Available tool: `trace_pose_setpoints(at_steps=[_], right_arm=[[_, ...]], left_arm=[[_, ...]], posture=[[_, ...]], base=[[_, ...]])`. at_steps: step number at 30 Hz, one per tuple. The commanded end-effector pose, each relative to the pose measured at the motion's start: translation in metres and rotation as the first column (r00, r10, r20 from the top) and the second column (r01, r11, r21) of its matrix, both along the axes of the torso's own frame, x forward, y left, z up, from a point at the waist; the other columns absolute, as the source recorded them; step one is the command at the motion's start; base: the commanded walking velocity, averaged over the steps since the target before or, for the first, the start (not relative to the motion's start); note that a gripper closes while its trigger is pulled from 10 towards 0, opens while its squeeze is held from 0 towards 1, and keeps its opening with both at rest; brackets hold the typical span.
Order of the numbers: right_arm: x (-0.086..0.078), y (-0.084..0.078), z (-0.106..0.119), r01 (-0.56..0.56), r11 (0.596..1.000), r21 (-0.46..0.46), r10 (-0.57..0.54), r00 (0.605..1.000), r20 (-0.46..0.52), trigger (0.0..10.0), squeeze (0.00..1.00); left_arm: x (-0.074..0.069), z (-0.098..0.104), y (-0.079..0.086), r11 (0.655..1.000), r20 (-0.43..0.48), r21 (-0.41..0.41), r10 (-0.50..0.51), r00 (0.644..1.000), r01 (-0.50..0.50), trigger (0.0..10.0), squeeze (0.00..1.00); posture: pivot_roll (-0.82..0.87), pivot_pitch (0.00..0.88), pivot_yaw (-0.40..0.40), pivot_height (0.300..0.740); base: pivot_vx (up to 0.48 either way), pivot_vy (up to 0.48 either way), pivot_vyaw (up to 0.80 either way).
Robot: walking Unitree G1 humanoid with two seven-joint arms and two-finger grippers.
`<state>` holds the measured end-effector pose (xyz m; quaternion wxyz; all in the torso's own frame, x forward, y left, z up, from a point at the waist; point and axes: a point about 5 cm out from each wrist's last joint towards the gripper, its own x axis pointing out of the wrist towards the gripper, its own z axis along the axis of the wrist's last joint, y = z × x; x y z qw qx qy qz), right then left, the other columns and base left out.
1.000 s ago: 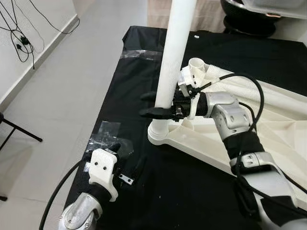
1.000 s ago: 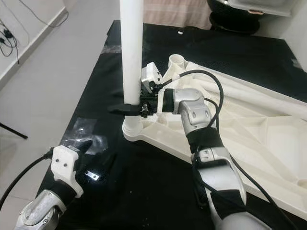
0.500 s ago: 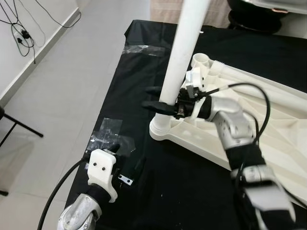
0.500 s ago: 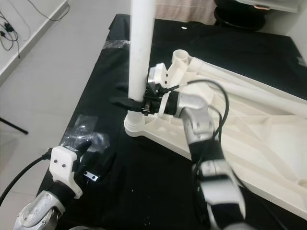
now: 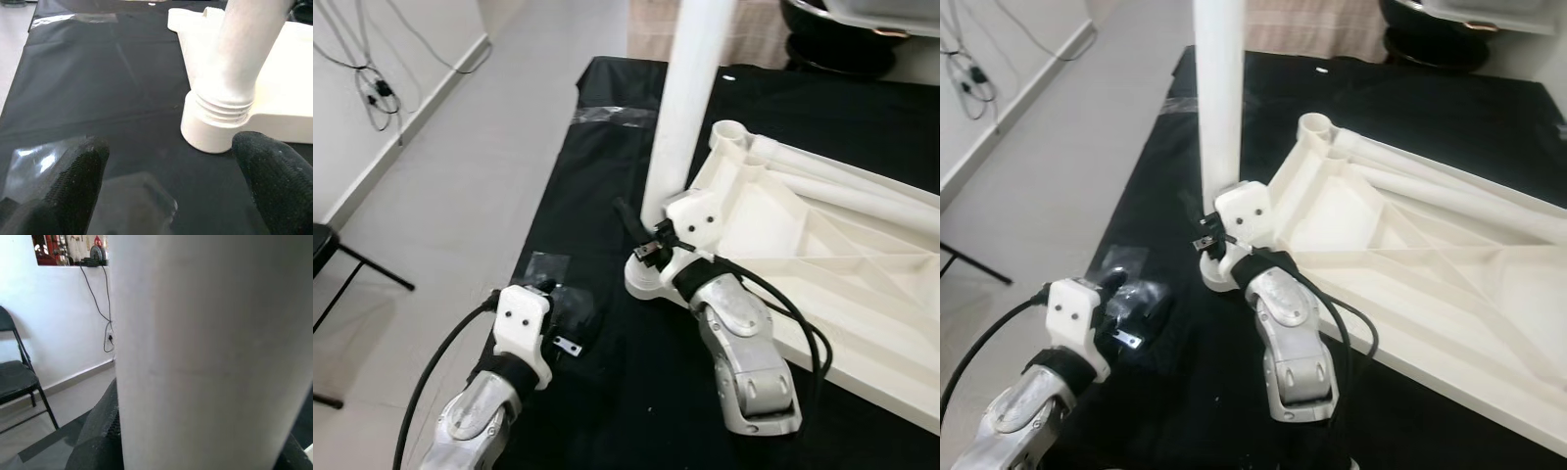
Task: Building children table
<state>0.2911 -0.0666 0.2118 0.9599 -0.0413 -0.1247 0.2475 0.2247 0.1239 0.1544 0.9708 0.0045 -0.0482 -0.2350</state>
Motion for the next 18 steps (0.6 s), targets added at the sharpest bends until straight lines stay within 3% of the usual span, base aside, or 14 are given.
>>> trace_pose_setpoints(at_steps=[1, 2, 3, 4, 5, 6, 8, 10, 11, 14, 15, 16, 18], right_arm=[[0.004, -0.003, -0.036, 0.015, 0.999, -0.034, -0.022, 0.981, -0.192, 10.0, 0.48], [0.003, 0.002, -0.029, -0.103, 0.995, 0.008, 0.102, 0.976, -0.192, 10.0, 1.0], [0.003, 0.002, -0.029, -0.103, 0.995, 0.008, 0.102, 0.976, -0.192, 10.0, 1.0], [0.002, 0.006, -0.024, -0.185, 0.982, 0.034, 0.188, 0.964, -0.188, 10.0, 1.0], [-0.002, 0.007, -0.016, -0.338, 0.941, 0.008, 0.335, 0.931, -0.144, 10.0, 1.0], [-0.002, 0.007, -0.016, -0.338, 0.941, 0.008, 0.335, 0.931, -0.144, 10.0, 1.0], [0.0, 0.001, -0.006, -0.525, 0.849, -0.048, 0.518, 0.848, -0.116, 10.0, 1.0], [0.0, 0.001, -0.006, -0.525, 0.849, -0.048, 0.518, 0.848, -0.116, 10.0, 1.0], [0.005, -0.005, -0.004, -0.583, 0.804, -0.122, 0.571, 0.812, -0.117, 10.0, 1.0], [0.014, -0.01, 0.001, -0.612, 0.77, -0.178, 0.601, 0.79, -0.12, 10.0, 1.0], [0.022, -0.013, 0.008, -0.638, 0.744, -0.199, 0.628, 0.769, -0.12, 10.0, 0.24], [0.032, -0.015, 0.016, -0.659, 0.72, -0.217, 0.652, 0.75, -0.112, 10.0, 0.0], [0.04, -0.016, 0.023, -0.681, 0.697, -0.223, 0.677, 0.728, -0.11, 10.0, 0.0]], left_arm=[[-0.001, -0.007, 0.003, 1.0, -0.023, 0.01, 0.015, 1.0, -0.015, 10.0, 0.0], [0.0, -0.006, 0.003, 1.0, -0.019, 0.01, 0.021, 1.0, -0.021, 10.0, 0.0], [0.0, -0.006, 0.003, 1.0, -0.019, 0.01, 0.021, 1.0, -0.021, 10.0, 0.0], [0.0, -0.005, 0.002, 1.0, -0.017, 0.01, 0.024, 1.0, -0.024, 10.0, 0.0], [-0.001, -0.005, 0.002, 1.0, -0.015, 0.009, 0.025, 1.0, -0.025, 10.0, 0.0], [-0.001, -0.005, 0.002, 1.0, -0.015, 0.009, 0.025, 1.0, -0.025, 10.0, 0.0], [-0.002, -0.004, 0.001, 1.0, -0.012, 0.006, 0.023, 1.0, -0.023, 10.0, 0.0], [-0.002, -0.004, 0.001, 1.0, -0.012, 0.006, 0.023, 1.0, -0.023, 10.0, 0.0], [-0.003, -0.003, 0.0, 1.0, -0.011, 0.004, 0.021, 1.0, -0.021, 10.0, 0.0], [-0.005, -0.002, -0.001, 1.0, -0.011, 0.003, 0.018, 1.0, -0.018, 10.0, 0.0], [-0.006, -0.001, -0.002, 1.0, -0.01, 0.002, 0.016, 1.0, -0.016, 10.0, 0.0], [-0.009, 0.0, -0.004, 1.0, -0.009, 0.002, 0.015, 1.0, -0.015, 10.0, 0.0], [-0.012, 0.0, -0.004, 1.0, -0.009, 0.003, 0.015, 1.0, -0.015, 10.0, 0.0]], posture=[[0.08, 0.204, -0.064, 0.74], [0.08, 0.205, -0.066, 0.74], [0.08, 0.205, -0.066, 0.74], [0.08, 0.205, -0.066, 0.74], [0.08, 0.217, -0.069, 0.74], [0.08, 0.217, -0.069, 0.74], [0.09, 0.226, -0.071, 0.74], [0.09, 0.226, -0.071, 0.74], [0.1, 0.236, -0.075, 0.74], [0.11, 0.247, -0.08, 0.74], [0.12, 0.256, -0.08, 0.74], [0.14, 0.273, -0.083, 0.74], [0.15, 0.282, -0.083, 0.74]], base=[[0.0, 0.0, 0.0], [0.0, 0.0, 0.0], [0.0, 0.0, 0.0], [0.0, 0.0, 0.0], [0.0, 0.0, 0.0], [0.0, 0.0, 0.0], [0.0, 0.0, 0.0], [0.0, 0.0, 0.0], [0.0, 0.0, 0.0], [0.0, 0.0, 0.0], [0.0, 0.0, 0.0], [0.0, 0.0, 0.0], [0.0, 0.0, 0.0]])
